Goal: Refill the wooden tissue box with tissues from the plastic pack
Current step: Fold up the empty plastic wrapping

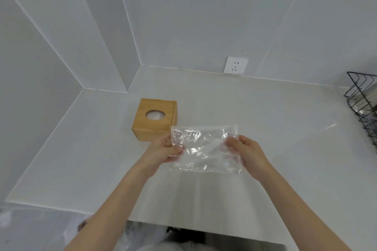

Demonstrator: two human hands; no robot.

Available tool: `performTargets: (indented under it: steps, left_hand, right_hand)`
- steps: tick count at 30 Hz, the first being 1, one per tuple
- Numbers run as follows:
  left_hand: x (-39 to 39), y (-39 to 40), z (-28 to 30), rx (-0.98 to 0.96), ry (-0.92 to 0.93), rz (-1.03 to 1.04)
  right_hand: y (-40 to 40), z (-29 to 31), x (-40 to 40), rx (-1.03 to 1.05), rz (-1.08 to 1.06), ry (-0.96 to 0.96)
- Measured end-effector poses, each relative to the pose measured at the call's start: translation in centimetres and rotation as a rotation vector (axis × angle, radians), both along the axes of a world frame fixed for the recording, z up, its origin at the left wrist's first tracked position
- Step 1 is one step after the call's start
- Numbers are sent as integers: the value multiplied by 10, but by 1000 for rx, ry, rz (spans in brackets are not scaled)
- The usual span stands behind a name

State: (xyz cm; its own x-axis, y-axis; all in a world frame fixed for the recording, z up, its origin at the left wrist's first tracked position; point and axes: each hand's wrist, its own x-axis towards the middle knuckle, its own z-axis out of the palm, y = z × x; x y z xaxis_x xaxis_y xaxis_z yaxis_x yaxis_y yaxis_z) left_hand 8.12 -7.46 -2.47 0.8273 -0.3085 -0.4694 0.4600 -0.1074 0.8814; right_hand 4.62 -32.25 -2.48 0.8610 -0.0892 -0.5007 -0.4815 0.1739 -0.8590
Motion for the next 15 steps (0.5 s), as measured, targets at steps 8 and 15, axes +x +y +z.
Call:
performTargets:
  steps: [8, 15]
  left_hand:
    - [-38, 48, -9, -9, -126, 290]
    - [-81, 137, -17, 40, -135, 364]
  right_hand:
    - [48, -8, -30, 46, 208, 46]
    - [137, -24, -64, 68, 142, 54]
